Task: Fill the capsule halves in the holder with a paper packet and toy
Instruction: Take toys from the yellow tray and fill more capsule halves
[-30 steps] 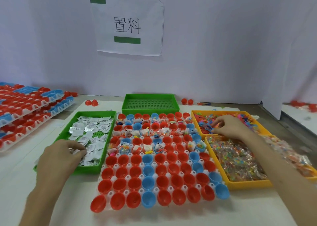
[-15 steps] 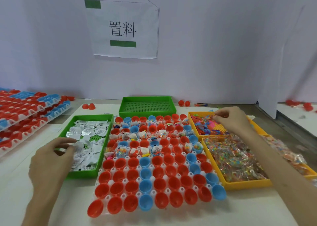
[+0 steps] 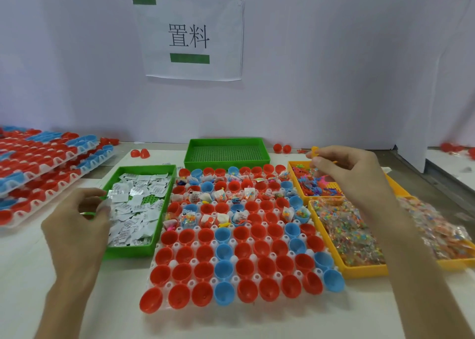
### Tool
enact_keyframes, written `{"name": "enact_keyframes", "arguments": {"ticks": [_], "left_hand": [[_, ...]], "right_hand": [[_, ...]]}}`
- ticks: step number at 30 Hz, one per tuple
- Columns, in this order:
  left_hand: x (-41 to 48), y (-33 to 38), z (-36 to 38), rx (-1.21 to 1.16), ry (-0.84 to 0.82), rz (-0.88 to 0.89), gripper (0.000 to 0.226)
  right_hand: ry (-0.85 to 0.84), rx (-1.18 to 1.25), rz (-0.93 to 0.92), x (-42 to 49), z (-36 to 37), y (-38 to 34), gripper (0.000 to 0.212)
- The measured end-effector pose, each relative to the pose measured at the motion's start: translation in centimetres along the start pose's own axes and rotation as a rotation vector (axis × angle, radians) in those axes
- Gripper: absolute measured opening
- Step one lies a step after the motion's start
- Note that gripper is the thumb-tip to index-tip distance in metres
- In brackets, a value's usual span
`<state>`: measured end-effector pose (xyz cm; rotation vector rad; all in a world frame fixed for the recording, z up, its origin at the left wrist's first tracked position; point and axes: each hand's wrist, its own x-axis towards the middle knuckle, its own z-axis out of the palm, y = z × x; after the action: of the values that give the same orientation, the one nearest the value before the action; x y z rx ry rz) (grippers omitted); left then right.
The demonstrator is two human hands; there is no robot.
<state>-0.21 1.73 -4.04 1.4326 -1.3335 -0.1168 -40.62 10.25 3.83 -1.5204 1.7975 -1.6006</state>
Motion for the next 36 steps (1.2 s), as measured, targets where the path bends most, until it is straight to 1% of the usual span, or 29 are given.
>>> {"name": "enact_keyframes", "arguments": {"ticks": [4,8,12,14,17,19,24,26,32,34,36], "left_hand": [[-0.1,-0.5,0.0,0.057,-0.008,-0.039,0.022],[-0.6,1.2,-0.6,-0.07,-0.007,-0.054,0.014],[-2.9,7.9,-1.2,-0.33,-0.03,-0.04,0.011],[-4.7,11.7,-1.1,-0.511,-0.119,-0.076,0.009],[-7.5,15.9,-0.5,-0.793,-0.271,-0.204,0.01],[-8.9,17.4,0.1,-0.877,-0.334,-0.263,0.008],[-10.8,19.0,0.9,-0.982,-0.44,-0.323,0.005],[-11.2,19.2,0.9,-0.998,-0.481,-0.321,0.008],[-11.8,19.1,0.7,-0.992,-0.575,-0.295,0.015],[-11.8,19.2,0.8,-0.981,-0.546,-0.292,0.014],[-11.7,19.1,0.9,-0.98,-0.479,-0.296,0.015]], "right_hand": [[0.008,0.049,-0.001,-1.9,0.2,-0.9,0.014],[-0.094,0.131,0.041,-4.5,0.6,-1.5,0.022],[-0.061,0.349,0.059,-7.1,1.5,-3.0,0.016],[-0.08,0.433,0.069,-8.2,2.5,-4.1,0.02],[-0.142,0.498,0.036,-9.3,3.9,-5.5,0.021],[-0.145,0.548,0.026,-9.7,4.3,-6.2,0.02],[-0.119,0.529,-0.02,-10.1,4.5,-6.7,0.014],[-0.108,0.48,-0.027,-10.2,4.4,-6.5,0.018],[-0.084,0.402,-0.067,-10.0,4.4,-5.9,0.015],[-0.087,0.334,-0.08,-9.9,4.4,-5.7,0.015],[-0.101,0.251,-0.073,-9.4,3.6,-5.1,0.014]]}}
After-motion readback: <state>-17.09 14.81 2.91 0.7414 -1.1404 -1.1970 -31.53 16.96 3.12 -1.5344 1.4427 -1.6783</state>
